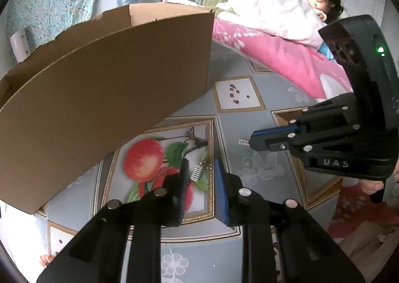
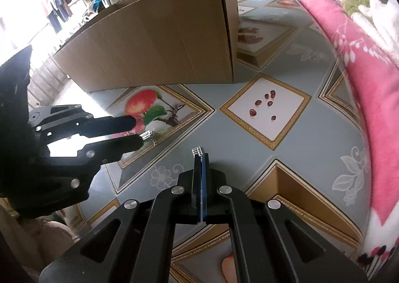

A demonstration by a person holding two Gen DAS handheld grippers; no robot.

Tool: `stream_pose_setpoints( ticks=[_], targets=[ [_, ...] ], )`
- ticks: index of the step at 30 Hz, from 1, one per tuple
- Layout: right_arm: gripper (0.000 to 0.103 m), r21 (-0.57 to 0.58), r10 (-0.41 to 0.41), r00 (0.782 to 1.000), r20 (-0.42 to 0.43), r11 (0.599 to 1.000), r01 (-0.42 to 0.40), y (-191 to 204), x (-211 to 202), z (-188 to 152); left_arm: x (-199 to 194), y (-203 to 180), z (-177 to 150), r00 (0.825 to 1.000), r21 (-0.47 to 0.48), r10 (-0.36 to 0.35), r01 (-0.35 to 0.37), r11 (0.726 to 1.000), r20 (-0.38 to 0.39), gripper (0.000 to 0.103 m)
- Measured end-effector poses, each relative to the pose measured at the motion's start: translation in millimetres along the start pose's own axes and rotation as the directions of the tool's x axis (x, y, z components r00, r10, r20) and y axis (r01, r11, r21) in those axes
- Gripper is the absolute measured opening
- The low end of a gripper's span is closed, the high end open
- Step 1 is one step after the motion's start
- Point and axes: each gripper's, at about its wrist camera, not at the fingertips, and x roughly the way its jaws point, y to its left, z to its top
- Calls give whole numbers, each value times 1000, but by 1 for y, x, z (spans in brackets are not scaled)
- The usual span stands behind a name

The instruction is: Organize jewelry

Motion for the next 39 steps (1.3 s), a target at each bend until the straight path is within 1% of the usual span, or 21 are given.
stream_pose_setpoints(
  ticks=[3, 8, 14, 18, 21, 22, 29, 39],
  targets=[
    [0, 2, 9, 1000, 2, 1000, -9, -5, -3, -2, 3, 0, 1, 1000, 4, 7, -7, 1000, -11, 16],
    [0, 5, 19, 1000, 3, 1000, -19, -14, -6, -2, 13, 1, 2, 999, 5, 20, -20, 1000, -47, 15],
    [0, 6, 20, 1000, 5, 1000, -20, -13, -5, 0, 15, -2, 4, 999, 26, 23, -22, 999, -41, 15],
    [0, 6, 20, 1000, 8, 1000, -20, -11, -6, -1, 15, -6, 3, 999, 42, 24, -22, 999, -34, 6],
    [0, 10, 23, 1000, 9, 1000, -23, -10, -7, -2, 15, -8, 2, 1000, 44, 9, -8, 999, -29, 4],
    [0, 14, 24, 1000, 8, 1000, -24, -10, -7, -2, 14, -9, 2, 1000, 48, 9, -8, 999, -23, 1],
    [0, 22, 20, 1000, 11, 1000, -20, -9, -10, -2, 4, -6, -1, 1000, 36, 2, -2, 999, 9, 1],
    [0, 41, 47, 997, 55, 998, -49, -7, -29, 1, -29, 2, -3, 996, 1, 15, -15, 1000, 83, 1]
  ],
)
